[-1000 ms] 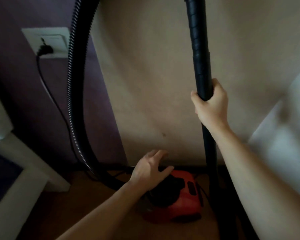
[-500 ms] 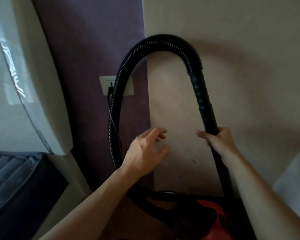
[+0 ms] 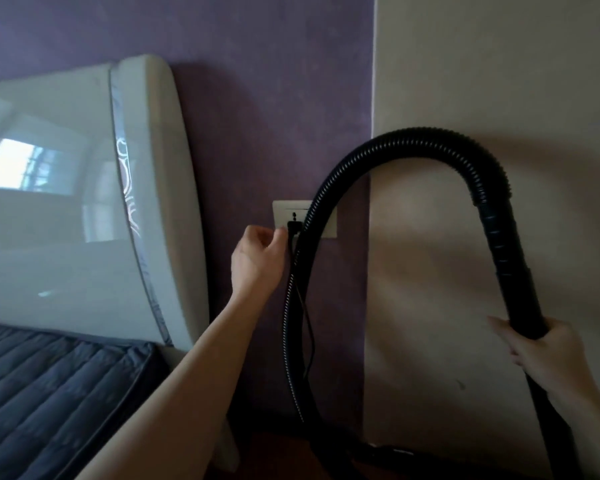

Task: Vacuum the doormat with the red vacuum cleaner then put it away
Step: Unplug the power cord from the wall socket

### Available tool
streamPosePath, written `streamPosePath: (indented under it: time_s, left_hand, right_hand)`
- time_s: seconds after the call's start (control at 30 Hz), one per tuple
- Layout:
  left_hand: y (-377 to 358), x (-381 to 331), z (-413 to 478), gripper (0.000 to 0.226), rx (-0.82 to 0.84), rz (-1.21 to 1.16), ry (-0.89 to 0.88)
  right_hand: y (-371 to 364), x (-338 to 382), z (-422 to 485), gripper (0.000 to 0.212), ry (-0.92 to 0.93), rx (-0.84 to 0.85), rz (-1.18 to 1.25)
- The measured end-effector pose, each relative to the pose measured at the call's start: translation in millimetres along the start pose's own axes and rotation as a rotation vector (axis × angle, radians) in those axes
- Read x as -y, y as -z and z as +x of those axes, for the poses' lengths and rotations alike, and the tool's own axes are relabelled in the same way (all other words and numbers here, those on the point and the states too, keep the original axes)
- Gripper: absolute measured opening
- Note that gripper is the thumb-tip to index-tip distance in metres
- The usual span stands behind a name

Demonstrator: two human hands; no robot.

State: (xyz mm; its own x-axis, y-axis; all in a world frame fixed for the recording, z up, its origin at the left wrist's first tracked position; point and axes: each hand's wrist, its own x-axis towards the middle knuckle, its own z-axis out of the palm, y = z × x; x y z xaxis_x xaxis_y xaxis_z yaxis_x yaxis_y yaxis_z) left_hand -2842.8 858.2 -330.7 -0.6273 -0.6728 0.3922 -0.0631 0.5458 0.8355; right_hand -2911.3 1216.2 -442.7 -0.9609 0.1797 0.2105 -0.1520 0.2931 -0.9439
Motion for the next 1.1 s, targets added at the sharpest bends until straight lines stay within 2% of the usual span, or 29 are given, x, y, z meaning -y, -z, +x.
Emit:
streamPosePath:
  time_s: [0.1,0.2,0.5,0.7,0.83,1.1]
  left_hand:
    - [-13,6,19,0.032,0.102,0.063,0.057]
    - [-25,9,31,0.035,0.137,0.054,0.1]
    - [-52,-2,31,0.036,0.028,-0.005,0.141]
    - [-64,-3,35,0.044,0.042,-0.064,0.236]
    - [-67,-2,29,0.037,0.006,-0.073,0.162]
    - [-61,4,20,0.035,-0.048,0.102,-0.032]
  right_hand:
    - [4,3,-6,0.039,-0.004,-0.015,-0.015]
    - [3,4,-3,0.04,-0.002,-0.06,-0.034]
    - [-5,-1,-6,0.038,0.068,-0.202,-0.076]
    - [-10,-1,-8,0.022,0.106,-0.27,-0.108]
    - [-11,0,-8,0.023,0.117,-0.283,-0.123]
    - [-11,5,-10,0.029,0.117,-0.283,-0.158]
